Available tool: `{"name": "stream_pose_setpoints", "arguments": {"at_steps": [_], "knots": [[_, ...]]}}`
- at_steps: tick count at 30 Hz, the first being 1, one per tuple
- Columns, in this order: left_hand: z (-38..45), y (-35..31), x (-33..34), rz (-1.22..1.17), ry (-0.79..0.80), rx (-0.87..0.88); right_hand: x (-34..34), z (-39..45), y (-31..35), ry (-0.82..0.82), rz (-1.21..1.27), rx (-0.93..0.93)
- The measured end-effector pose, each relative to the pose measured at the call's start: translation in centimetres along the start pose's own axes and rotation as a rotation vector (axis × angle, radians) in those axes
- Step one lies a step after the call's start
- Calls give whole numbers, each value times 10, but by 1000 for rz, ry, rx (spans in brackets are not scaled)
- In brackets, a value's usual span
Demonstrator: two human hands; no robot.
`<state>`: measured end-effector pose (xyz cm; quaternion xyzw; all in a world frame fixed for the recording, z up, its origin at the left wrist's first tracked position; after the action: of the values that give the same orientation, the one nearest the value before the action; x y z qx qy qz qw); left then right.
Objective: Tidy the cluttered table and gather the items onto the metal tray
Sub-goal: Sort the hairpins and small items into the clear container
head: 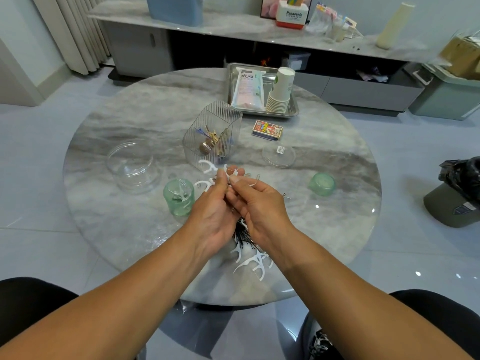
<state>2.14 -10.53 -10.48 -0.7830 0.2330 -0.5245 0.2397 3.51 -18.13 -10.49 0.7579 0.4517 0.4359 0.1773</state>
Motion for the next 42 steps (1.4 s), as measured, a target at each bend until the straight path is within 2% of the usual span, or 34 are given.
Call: {"name": "stream_pose_setpoints", "arguments": {"at_steps": [6, 10, 14, 22, 29, 34, 37, 42], "knots": [[-2, -17, 9, 157, 131, 3, -4, 3, 24, 18, 142, 14], [7, -54, -11, 197, 43, 128, -11, 4, 38, 2, 191, 2], [4, -55, -26, 60, -14, 57, -9, 4, 28, 9, 174, 41], [-2, -45, -15, 260, 132, 73, -2, 2, 16, 42, -99, 42], [-1, -40, -13, 241, 130, 34, -3, 1, 11, 62, -127, 89], [1, -47, -9, 348, 199, 51, -1, 1, 13, 61, -73, 91], [9, -71, -16, 575, 232, 179, -5, 2, 20, 41, 2, 92], [18, -146, -54, 1067, -65, 652, -14, 3, 30, 5, 45, 68]]}}
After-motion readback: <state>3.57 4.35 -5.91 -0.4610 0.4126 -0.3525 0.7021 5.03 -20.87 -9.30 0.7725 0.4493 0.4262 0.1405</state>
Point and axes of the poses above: each hand's wrist, its own z-axis towards the middle knuckle, its own x-axis out of the palm, y = z × x, the point moved 10 cm from there along z, towards the middle knuckle, and after that the axes turned 11 degrees about x, right-handed, at the moved point
